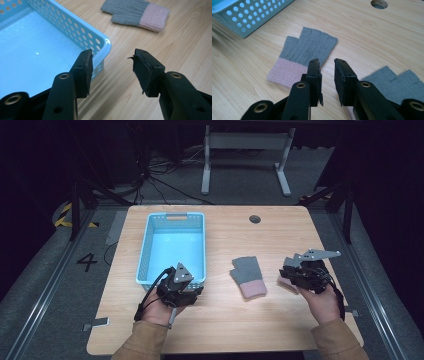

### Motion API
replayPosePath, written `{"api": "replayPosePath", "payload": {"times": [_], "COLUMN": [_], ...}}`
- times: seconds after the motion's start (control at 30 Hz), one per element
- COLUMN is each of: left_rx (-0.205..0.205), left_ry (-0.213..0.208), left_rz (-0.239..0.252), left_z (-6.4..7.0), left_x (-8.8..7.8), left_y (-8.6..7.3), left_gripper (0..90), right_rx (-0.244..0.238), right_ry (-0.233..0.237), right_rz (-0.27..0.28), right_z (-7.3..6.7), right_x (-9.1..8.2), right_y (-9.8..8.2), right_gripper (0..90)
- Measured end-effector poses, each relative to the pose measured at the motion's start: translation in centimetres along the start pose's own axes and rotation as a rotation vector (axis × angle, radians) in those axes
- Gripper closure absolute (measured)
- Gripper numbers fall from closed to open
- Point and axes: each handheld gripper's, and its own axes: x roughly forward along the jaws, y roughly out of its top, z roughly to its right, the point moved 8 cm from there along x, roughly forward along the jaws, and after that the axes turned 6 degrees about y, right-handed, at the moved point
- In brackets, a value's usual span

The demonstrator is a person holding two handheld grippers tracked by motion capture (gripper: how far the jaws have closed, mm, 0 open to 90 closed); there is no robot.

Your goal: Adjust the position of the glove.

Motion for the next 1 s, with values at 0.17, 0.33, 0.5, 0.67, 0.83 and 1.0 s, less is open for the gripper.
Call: {"api": "replayPosePath", "payload": {"times": [0.17, 0.33, 0.5, 0.67, 0.83, 1.0], "left_rx": [0.006, 0.012, 0.007, -0.026, -0.030, -0.016], "left_ry": [-0.008, -0.014, -0.013, -0.034, -0.037, -0.032], "left_rz": [-0.005, -0.005, -0.004, -0.002, 0.000, -0.010], "left_z": [0.3, 0.5, 0.4, 0.4, 0.4, 0.5], "left_x": [0.1, 0.2, 0.1, 0.1, 0.0, 0.2], "left_y": [0.1, 0.0, 0.0, 0.1, 0.1, 0.0], "left_gripper": [50.3, 49.9, 49.8, 48.2, 48.1, 48.2], "right_rx": [-0.008, -0.007, -0.023, -0.032, -0.034, -0.018], "right_ry": [0.008, 0.024, 0.042, 0.065, 0.080, 0.076], "right_rz": [-0.001, -0.002, -0.007, -0.023, -0.049, -0.079], "right_z": [-0.3, -0.7, -1.8, -2.5, -2.9, -2.9], "right_x": [0.2, 0.8, 1.7, 2.9, 4.3, 6.0], "right_y": [0.1, 0.4, 1.2, 1.7, 1.8, 2.2], "right_gripper": [73.7, 70.7, 67.7, 66.4, 66.0, 62.9]}}
